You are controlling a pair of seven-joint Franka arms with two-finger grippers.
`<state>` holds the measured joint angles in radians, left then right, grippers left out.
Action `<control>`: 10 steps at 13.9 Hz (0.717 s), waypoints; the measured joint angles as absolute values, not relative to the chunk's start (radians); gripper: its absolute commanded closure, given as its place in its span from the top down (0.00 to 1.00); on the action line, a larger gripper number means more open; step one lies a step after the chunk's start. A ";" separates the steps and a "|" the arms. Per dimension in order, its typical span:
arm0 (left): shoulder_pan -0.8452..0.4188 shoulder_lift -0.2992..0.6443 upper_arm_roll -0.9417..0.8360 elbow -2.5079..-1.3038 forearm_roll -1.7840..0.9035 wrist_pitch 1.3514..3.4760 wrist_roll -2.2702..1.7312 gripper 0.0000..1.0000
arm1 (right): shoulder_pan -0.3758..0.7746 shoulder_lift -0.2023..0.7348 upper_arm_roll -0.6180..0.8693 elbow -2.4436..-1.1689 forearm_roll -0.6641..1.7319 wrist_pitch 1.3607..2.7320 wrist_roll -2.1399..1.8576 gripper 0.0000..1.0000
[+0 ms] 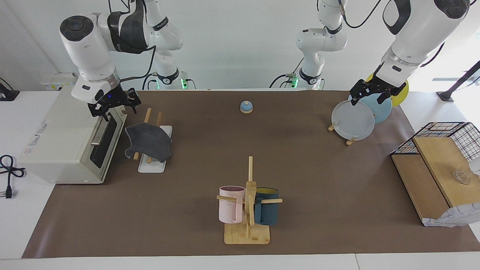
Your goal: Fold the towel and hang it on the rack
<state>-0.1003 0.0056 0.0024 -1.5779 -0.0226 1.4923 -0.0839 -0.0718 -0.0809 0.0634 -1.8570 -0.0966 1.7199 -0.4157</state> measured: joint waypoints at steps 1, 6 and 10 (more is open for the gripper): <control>-0.100 0.006 0.002 -1.578 -0.023 1.492 -0.084 1.00 | -0.072 -0.081 0.064 -1.831 -0.080 1.702 -0.399 1.00; -0.100 0.006 0.002 -1.578 -0.023 1.492 -0.084 1.00 | -0.057 -0.060 0.069 -1.663 -0.043 1.498 -0.164 1.00; -0.100 0.006 0.002 -1.578 -0.023 1.492 -0.084 1.00 | -0.034 -0.055 0.069 -1.630 -0.044 1.404 -0.092 1.00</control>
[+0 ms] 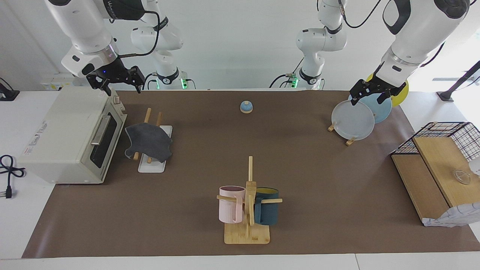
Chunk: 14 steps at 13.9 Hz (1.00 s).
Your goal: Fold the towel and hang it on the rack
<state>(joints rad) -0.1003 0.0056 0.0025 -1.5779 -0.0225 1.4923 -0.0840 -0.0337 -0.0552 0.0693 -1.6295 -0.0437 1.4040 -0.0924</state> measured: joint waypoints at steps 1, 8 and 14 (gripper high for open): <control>-0.100 0.006 0.002 -1.578 -0.023 1.492 -0.084 1.00 | -0.037 -0.053 0.067 -1.630 -0.044 1.412 -0.090 1.00; -0.100 0.006 0.002 -1.578 -0.023 1.492 -0.084 1.00 | -0.031 -0.023 0.037 -1.617 -0.044 1.451 -0.089 1.00; -0.100 0.006 0.003 -1.578 -0.023 1.492 -0.084 1.00 | -0.002 -0.011 -0.021 -1.613 -0.043 1.453 -0.089 1.00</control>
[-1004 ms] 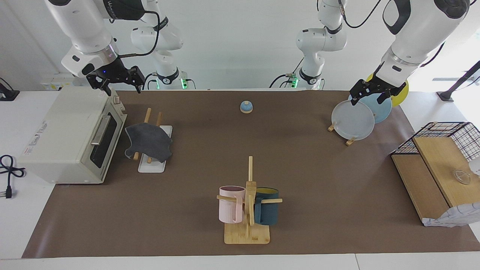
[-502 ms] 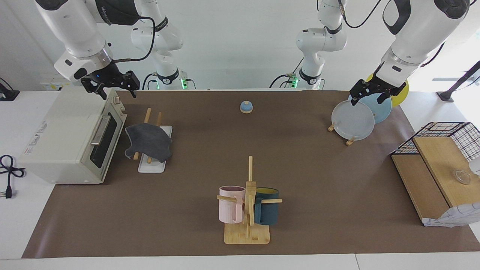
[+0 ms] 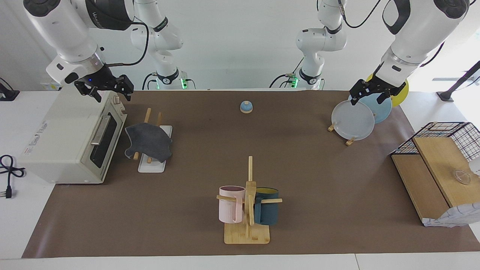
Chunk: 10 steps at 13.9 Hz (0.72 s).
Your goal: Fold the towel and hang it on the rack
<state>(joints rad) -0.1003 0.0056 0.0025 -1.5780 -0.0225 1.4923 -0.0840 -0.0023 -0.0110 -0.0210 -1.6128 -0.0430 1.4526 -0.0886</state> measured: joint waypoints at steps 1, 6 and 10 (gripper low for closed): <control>-0.100 0.006 0.003 -1.578 -0.023 1.492 -0.084 1.00 | 0.007 -0.011 -0.025 -1.612 -0.042 1.453 -0.086 1.00; -0.100 0.006 0.003 -1.578 -0.023 1.492 -0.084 1.00 | 0.067 -0.011 -0.101 -1.611 -0.041 1.455 -0.066 1.00; -0.100 0.006 0.003 -1.578 -0.023 1.492 -0.084 1.00 | 0.067 -0.011 -0.103 -1.609 -0.041 1.457 -0.066 1.00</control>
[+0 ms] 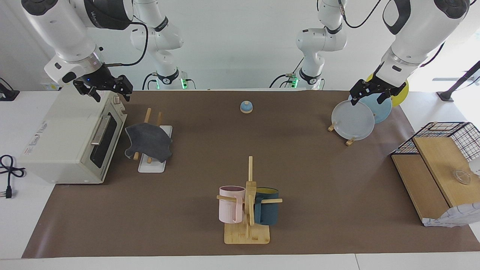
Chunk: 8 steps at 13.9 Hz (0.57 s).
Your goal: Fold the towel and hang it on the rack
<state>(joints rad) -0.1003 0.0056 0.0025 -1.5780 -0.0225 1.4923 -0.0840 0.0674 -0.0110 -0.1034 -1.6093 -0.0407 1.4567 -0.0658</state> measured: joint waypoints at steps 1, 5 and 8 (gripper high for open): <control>-0.100 0.006 0.003 -1.578 -0.023 1.492 -0.084 1.00 | 0.067 -0.011 -0.104 -1.609 -0.041 1.457 -0.066 1.00; -0.100 0.006 0.003 -1.578 -0.023 1.492 -0.084 1.00 | 0.067 -0.013 -0.104 -1.609 -0.041 1.458 -0.066 1.00; -0.100 0.006 0.003 -1.578 -0.023 1.492 -0.084 1.00 | 0.067 -0.014 -0.104 -1.609 -0.041 1.467 -0.066 1.00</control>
